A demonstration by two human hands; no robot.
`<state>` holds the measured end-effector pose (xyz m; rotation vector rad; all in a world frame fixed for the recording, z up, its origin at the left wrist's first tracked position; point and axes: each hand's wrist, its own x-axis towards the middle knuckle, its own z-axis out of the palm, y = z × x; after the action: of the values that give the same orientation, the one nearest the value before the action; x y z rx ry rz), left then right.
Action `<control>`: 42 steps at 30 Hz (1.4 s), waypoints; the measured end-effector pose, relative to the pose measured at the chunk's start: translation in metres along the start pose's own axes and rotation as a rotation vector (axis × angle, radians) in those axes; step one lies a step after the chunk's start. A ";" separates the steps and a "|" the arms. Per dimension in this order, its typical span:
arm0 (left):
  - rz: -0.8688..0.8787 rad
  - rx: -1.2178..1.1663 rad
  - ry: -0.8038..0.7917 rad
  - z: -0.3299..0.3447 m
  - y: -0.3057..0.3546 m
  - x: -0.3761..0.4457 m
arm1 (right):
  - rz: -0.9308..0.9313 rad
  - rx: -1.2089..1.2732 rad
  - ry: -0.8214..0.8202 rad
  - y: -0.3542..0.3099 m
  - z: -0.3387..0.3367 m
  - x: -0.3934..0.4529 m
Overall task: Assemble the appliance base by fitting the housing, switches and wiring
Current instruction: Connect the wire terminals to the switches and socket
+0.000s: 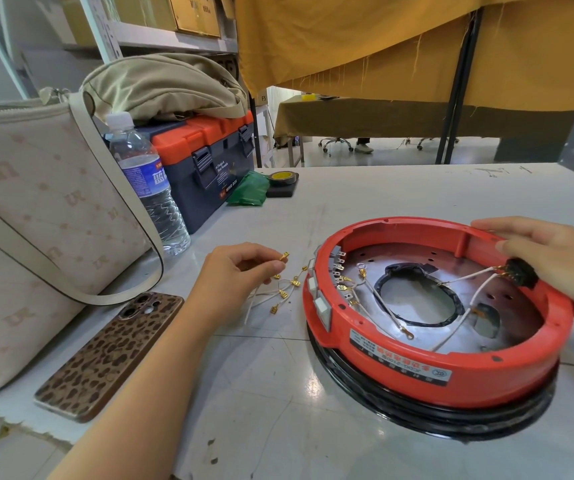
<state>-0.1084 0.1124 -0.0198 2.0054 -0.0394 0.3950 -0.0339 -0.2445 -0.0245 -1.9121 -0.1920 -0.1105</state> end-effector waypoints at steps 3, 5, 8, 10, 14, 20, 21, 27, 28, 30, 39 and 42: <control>0.003 -0.028 -0.008 0.000 0.002 -0.001 | 0.004 -0.010 0.005 -0.001 0.000 -0.001; 0.010 -0.052 -0.012 0.000 0.003 -0.002 | 0.003 -0.023 0.011 -0.001 0.001 -0.001; 0.001 -0.086 -0.007 0.000 0.004 -0.002 | 0.005 -0.026 0.010 -0.002 0.002 -0.001; -0.011 -0.121 0.000 -0.001 0.003 -0.001 | 0.012 -0.013 0.007 -0.005 0.002 -0.003; -0.006 -0.186 -0.019 -0.002 0.002 0.000 | 0.026 -0.005 0.025 -0.014 0.005 -0.009; 0.021 -0.253 0.003 -0.002 0.007 0.002 | 0.060 -0.025 0.024 -0.027 0.009 -0.018; 0.025 -0.245 0.016 -0.002 0.009 0.003 | 0.063 -0.033 0.017 -0.028 0.008 -0.018; 0.037 -0.078 -0.005 0.007 0.036 0.002 | 0.117 0.027 -0.044 -0.028 0.004 -0.018; 0.044 -0.048 -0.015 0.010 0.043 0.001 | 0.117 0.026 -0.059 -0.028 0.004 -0.018; 0.076 -0.004 -0.038 0.017 0.057 0.001 | 0.113 0.008 -0.096 -0.030 0.007 -0.019; 0.311 0.255 -0.231 0.062 0.099 0.002 | 0.088 0.006 -0.027 -0.033 0.015 -0.021; 0.362 0.316 -0.292 0.074 0.107 0.003 | 0.081 0.050 0.010 -0.032 0.018 -0.020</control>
<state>-0.1079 -0.0012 0.0436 2.3603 -0.5590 0.3473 -0.0601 -0.2185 -0.0044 -1.8669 -0.1090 -0.0603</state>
